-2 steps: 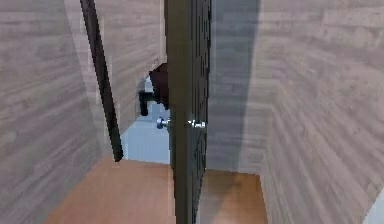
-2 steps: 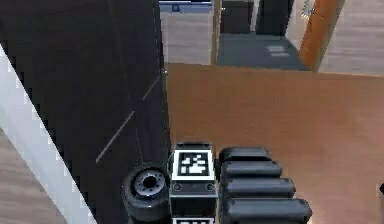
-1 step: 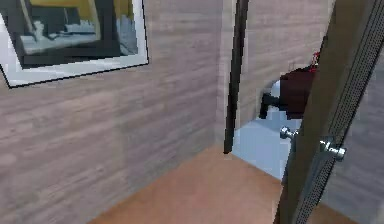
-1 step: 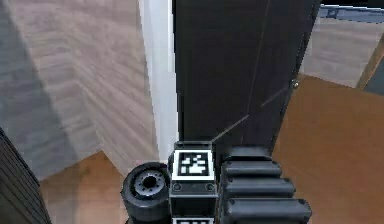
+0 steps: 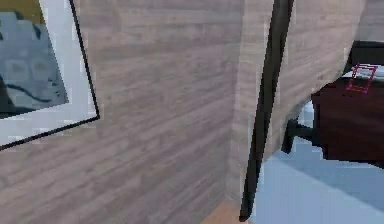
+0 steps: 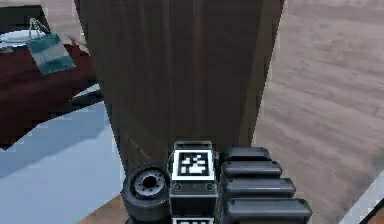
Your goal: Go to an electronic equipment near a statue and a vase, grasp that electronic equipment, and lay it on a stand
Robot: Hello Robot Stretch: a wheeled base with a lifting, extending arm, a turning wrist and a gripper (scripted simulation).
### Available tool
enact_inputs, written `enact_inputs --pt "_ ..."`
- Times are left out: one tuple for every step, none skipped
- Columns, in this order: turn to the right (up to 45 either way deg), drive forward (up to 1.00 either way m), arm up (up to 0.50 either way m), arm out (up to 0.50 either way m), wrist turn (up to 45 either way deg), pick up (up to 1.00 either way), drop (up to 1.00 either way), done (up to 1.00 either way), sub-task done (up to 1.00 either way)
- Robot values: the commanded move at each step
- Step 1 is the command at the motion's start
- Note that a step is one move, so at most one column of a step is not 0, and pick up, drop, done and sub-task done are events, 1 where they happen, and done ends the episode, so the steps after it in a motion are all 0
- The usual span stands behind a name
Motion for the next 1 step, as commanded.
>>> enact_inputs --pt "45.0 0.0 0.0 0.0 0.0 0.0 0.0 0.0 0.0"
